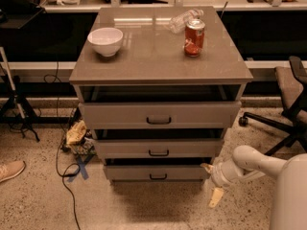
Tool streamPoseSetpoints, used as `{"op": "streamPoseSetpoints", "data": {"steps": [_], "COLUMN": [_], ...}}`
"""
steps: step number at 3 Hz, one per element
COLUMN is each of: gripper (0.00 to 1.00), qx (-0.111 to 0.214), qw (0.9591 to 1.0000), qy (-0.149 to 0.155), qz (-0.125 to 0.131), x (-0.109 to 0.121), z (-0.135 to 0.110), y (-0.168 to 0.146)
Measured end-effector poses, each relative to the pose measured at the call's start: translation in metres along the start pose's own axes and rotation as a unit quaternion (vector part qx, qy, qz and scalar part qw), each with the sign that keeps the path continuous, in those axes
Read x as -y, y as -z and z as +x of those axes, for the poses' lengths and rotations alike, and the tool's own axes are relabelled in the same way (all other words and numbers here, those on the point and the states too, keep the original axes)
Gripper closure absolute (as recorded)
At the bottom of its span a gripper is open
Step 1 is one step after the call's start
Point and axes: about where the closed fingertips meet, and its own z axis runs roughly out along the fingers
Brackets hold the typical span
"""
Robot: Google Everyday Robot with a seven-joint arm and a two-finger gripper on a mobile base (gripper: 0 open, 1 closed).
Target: Open bottom drawer
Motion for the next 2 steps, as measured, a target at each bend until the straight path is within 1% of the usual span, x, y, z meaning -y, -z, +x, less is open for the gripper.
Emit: {"op": "streamPoseSetpoints", "data": {"steps": [1, 2], "gripper": [0.00, 0.00], "qx": [-0.002, -0.010], "qw": [1.0000, 0.9993], "qy": [0.008, 0.035], "qz": [0.002, 0.009], "x": [0.000, 0.001], "z": [0.000, 0.001], "y": [-0.004, -0.017]}}
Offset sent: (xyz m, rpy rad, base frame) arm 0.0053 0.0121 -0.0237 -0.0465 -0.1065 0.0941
